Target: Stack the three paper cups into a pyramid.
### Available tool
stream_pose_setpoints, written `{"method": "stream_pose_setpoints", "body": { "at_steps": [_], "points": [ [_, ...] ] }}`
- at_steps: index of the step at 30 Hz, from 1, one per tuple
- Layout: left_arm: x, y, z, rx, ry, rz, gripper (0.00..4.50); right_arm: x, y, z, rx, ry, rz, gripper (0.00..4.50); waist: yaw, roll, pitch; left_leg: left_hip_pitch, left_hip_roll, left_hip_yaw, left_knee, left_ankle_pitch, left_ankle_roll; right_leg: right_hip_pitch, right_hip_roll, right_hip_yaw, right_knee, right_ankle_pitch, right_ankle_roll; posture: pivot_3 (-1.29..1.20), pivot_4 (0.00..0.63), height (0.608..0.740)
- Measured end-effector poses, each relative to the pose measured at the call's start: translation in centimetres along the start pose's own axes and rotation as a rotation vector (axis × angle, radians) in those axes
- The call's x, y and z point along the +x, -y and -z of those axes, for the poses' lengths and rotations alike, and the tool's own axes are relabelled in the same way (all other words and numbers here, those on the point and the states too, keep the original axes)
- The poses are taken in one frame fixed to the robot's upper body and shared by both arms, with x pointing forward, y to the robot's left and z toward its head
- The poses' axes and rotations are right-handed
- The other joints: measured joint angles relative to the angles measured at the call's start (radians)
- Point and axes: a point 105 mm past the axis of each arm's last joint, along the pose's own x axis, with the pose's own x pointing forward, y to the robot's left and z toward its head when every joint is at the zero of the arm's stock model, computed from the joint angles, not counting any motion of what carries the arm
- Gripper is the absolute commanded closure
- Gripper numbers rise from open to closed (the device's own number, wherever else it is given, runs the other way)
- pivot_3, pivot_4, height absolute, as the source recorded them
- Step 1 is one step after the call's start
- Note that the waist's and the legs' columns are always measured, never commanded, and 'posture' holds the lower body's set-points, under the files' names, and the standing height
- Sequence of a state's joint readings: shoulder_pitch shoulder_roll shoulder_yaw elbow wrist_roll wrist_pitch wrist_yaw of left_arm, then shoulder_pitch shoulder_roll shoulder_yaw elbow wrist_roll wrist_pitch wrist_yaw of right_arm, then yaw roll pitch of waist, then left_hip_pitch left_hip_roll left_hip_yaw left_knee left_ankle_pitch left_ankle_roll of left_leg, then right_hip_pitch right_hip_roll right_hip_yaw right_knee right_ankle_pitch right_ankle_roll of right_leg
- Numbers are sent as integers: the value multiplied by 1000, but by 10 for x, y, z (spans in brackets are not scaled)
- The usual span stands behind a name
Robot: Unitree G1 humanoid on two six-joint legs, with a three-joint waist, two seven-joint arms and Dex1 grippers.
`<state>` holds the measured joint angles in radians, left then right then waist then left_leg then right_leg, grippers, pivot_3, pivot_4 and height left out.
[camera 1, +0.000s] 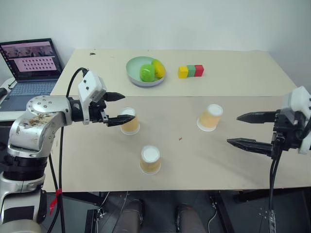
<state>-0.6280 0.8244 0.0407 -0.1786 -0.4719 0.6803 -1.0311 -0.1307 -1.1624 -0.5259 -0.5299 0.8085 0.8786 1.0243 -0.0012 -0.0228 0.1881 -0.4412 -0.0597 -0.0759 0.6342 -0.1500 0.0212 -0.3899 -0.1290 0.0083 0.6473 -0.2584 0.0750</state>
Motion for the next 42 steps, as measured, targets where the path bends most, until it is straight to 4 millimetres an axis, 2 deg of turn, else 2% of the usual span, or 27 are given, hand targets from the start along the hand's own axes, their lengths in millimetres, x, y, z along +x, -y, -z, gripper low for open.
{"method": "stream_pose_setpoints", "body": {
  "at_steps": [2, 5, 11, 13, 21, 27, 37, 41, 42],
  "points": [
    [-2, 0, 1, -1, -5, 2, 26, 2, 2, -1, -2, 7, 6, 0, 0, 0, 0, 0, 0, 0, 0, 0, 0, 0, 0, 0, 0, 0, 0, 0, 150, 740],
    [-15, -5, 14, -36, -47, -18, 26, 9, 19, -17, -29, 89, 100, 0, -16, 0, 0, 1, 1, 2, -1, 0, 0, -1, 0, 2, 0, 1, -1, 0, 150, 740],
    [-29, -13, 65, -166, -122, -125, 26, 23, 26, -7, 9, 75, 118, 0, -7, 0, 0, 0, 1, 2, -2, 0, 0, -3, 0, 3, 0, 1, -1, 0, 150, 740],
    [-30, -13, 73, -188, -125, -143, 26, 26, 27, -6, 9, 70, 115, 0, -1, 0, 0, 0, 0, 3, -2, 0, 0, -3, 0, 3, 0, 1, -1, 0, 150, 740],
    [-15, -15, 76, -213, -43, -183, 26, 29, 30, -7, 9, 84, 135, 0, 10, 0, 0, 0, 1, 3, -2, 0, 0, -4, 0, 4, 0, 1, -1, 0, 150, 740],
    [10, -20, 81, -196, -41, -170, 26, 32, 27, -9, -2, 93, 136, 0, 13, -1, 0, 0, 0, 3, -2, 0, 0, -4, 0, 4, 0, 1, -1, 0, 150, 740],
    [48, -26, 62, -158, 22, -87, 26, 24, 24, -10, -8, 102, 168, 0, 11, -1, 0, 0, 0, 4, -2, 0, 0, -3, 0, 4, 0, 1, -1, 0, 150, 740],
    [52, -28, 63, -164, 11, -85, 917, 21, 22, -9, -5, 101, 182, 0, 6, -1, 0, 0, 0, 4, -2, 0, 0, -3, 0, 4, 0, 2, -1, 0, 150, 740],
    [52, -29, 64, -167, 8, -83, 1426, 21, 22, -8, -3, 98, 186, 0, 4, -1, 0, 0, 0, 4, -2, 0, 0, -3, 0, 4, 0, 2, -1, 0, 150, 740]
  ]
}}
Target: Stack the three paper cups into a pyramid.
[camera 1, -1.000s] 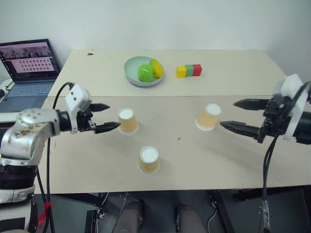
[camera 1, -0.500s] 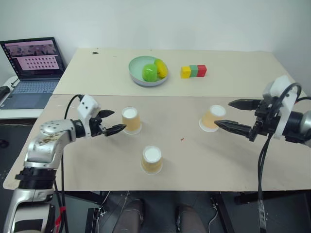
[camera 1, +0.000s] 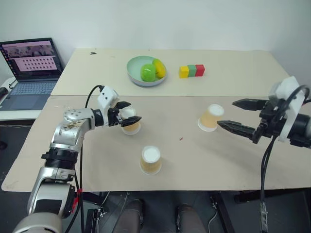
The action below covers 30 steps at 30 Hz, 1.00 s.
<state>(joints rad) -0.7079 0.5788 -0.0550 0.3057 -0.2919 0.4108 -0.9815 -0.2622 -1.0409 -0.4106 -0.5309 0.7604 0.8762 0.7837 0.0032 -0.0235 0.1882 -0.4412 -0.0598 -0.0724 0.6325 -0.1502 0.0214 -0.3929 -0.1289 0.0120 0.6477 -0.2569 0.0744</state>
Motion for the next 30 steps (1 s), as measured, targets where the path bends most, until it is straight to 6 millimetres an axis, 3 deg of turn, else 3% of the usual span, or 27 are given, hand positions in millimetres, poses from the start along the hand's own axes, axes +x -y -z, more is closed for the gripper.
{"method": "stream_pose_setpoints", "body": {
  "at_steps": [2, 11, 14, 15, 20, 25, 30],
  "points": [
    [0, 0, 1, 3, 0, 9, 2063, 0, -1, 1, 4, -4, 0, 0, -2, 0, 0, 0, 0, 0, 0, 0, 0, 0, 0, 0, 0, 0, 0, 0, 150, 740],
    [6, -7, -6, 60, 2, -16, 2063, 0, -2, 0, -6, -1, 15, 0, 0, 0, 0, 0, 0, 0, 1, 0, 0, 1, 0, 0, 0, 0, 0, 0, 150, 740],
    [27, -7, -28, 73, 57, -16, 2063, 0, -1, -1, -6, 0, 27, 0, 11, -1, 0, -1, -1, -1, 2, 0, 0, 2, 0, -2, 0, 0, 1, 0, 150, 740],
    [38, -4, -43, 94, 89, 2, 2063, 0, -1, -2, -10, 3, 29, 0, 14, -1, 0, -1, -1, -1, 3, 0, 0, 3, 0, -2, -1, 1, 1, 0, 150, 740],
    [70, 9, -70, 111, 134, 70, 2063, 2, -2, -1, -2, 18, 45, 0, 9, -1, 0, -1, -2, -1, 4, -1, 2, 3, 0, -2, -1, 1, 2, 0, 150, 740],
    [108, 28, -58, 106, 67, 114, 2063, 4, -13, 2, 11, 25, 50, 0, 2, -1, 1, -1, -2, 0, 4, -1, 2, 2, 0, -1, 0, 1, 3, 0, 150, 740],
    [118, 41, -49, 97, 50, 175, 2063, -4, -13, 6, 22, 7, 107, 0, -1, -2, 1, -1, -2, -1, 4, -1, 2, 2, 0, -1, 0, 1, 3, 0, 150, 740]
  ]
}}
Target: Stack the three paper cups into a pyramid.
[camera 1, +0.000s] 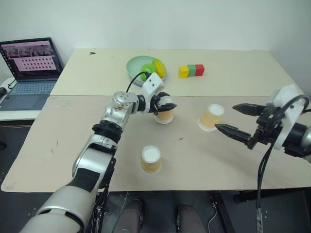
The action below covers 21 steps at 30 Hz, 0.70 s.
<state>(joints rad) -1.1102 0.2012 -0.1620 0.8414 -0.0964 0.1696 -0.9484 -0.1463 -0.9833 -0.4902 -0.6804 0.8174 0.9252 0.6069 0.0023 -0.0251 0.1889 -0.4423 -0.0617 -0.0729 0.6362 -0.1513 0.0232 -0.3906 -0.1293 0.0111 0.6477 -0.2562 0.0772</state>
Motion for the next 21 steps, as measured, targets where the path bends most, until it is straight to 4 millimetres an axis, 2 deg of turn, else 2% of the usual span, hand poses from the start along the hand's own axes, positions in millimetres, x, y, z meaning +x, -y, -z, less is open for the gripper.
{"method": "stream_pose_setpoints", "body": {
  "at_steps": [5, 7, 8, 9, 11, 17, 21],
  "points": [
    [4, 6, 0, 21, -4, 33, 2063, -1, -1, -3, -7, 13, 20, 0, 0, 0, 0, 0, 0, 0, 1, 0, 0, 0, 0, 0, 0, 0, 0, 0, 150, 740],
    [5, 7, 0, 21, -4, 38, 1139, -1, -1, -4, -8, 16, 29, 0, 1, 0, 0, 0, 0, 0, 1, 0, 0, 0, 0, 0, 0, 0, 0, 0, 150, 740],
    [5, 7, 0, 21, -4, 40, 1049, -2, -1, -4, -8, 17, 31, 0, 1, 0, 0, 0, 0, 0, 1, 0, 0, 0, 0, 0, 0, 0, 0, 0, 150, 740],
    [5, 8, 0, 20, -3, 44, 600, -2, 0, -4, -8, 18, 35, 0, 1, 0, 0, 0, 0, 0, 1, 0, 0, 0, 0, 0, 0, 0, 0, 0, 150, 740],
    [4, 8, 0, 18, -2, 52, 17, -2, 0, -4, -7, 19, 40, 0, 1, 0, 0, 0, 0, 0, 1, 0, 0, 0, 0, 0, 0, 0, 0, 0, 150, 740],
    [1, 10, -2, -47, 18, 76, 17, -2, 1, -4, -1, 21, 42, 0, 0, 0, 0, 0, 0, 0, 1, 0, 0, 0, 0, 0, 0, 0, 0, 0, 150, 740],
    [-11, 4, -19, -42, 51, 66, 17, 1, 1, -2, 12, 14, 24, 0, -4, 0, 0, 0, 0, 0, 1, 0, 0, 0, 0, 0, 0, 0, 1, 0, 150, 740]
  ]
}}
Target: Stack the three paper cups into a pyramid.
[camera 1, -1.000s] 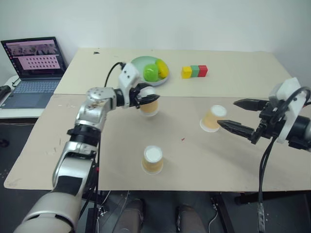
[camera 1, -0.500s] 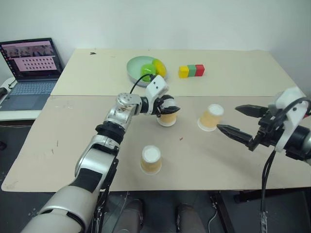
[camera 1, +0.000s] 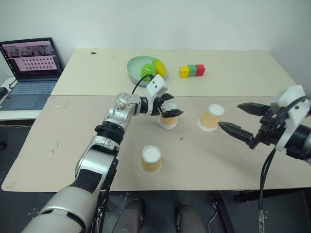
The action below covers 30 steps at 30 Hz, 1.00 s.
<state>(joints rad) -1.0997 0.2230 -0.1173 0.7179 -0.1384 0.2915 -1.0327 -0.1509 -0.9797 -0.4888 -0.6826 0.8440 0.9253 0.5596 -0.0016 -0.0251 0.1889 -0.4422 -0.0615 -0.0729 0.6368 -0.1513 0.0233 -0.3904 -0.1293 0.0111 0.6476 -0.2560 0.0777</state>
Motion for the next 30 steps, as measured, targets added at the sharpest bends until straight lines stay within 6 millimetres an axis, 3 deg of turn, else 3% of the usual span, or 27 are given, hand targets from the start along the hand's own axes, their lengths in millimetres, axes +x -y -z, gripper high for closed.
{"method": "stream_pose_setpoints", "body": {
  "at_steps": [3, 6, 8, 10, 14, 20, 25, 30],
  "points": [
    [-25, -9, -22, -11, 56, -22, 17, 2, 1, -2, -1, 5, -6, 0, -11, 0, 0, 0, 0, 0, 0, 0, 0, 0, 0, 0, 0, 0, 0, 0, 150, 740],
    [-69, -20, -46, -30, 102, -64, 17, 6, 3, 0, -1, 1, -16, 0, -22, 0, 0, 1, 1, 0, 0, 0, 0, 0, 1, 0, 0, 0, 0, 0, 150, 740],
    [-93, -20, -51, -38, 110, -78, 17, 8, 4, 1, 2, -4, -23, 0, -26, 1, -1, 1, 1, 0, -1, 0, 0, 0, 1, 1, 0, 0, 0, 0, 150, 740],
    [-119, -2, -45, -116, 108, -4, 17, 12, 4, -2, -4, 8, -36, 0, -27, 1, -1, 1, 1, 0, -1, 0, 0, 0, 1, 1, 0, 0, 0, 0, 150, 740],
    [-147, 44, -10, -210, -12, 147, 17, 17, 7, 0, -4, 6, -56, 0, -23, 2, 0, 1, 2, 0, -1, 0, 0, 0, 1, 1, 0, 0, -1, 0, 150, 740],
    [-165, 83, 8, -196, -85, 211, 17, 23, 6, 3, -2, 11, -83, 0, -6, 2, 0, 2, 3, 0, -1, 0, 0, 0, 1, 2, -1, 1, -2, 0, 150, 740],
    [-176, 92, 26, -144, -149, 190, 17, 29, 4, 9, 10, 1, -105, 0, -7, 2, 0, 2, 3, 1, -2, 0, -1, -1, 0, 3, -1, 0, -4, 0, 150, 740],
    [-171, 100, 37, -63, -190, 191, 17, 29, 8, 8, 0, 8, -94, 0, 0, 2, 0, 2, 3, 2, -3, 0, -1, -2, 0, 3, -2, 0, -4, 0, 150, 740]
  ]
}}
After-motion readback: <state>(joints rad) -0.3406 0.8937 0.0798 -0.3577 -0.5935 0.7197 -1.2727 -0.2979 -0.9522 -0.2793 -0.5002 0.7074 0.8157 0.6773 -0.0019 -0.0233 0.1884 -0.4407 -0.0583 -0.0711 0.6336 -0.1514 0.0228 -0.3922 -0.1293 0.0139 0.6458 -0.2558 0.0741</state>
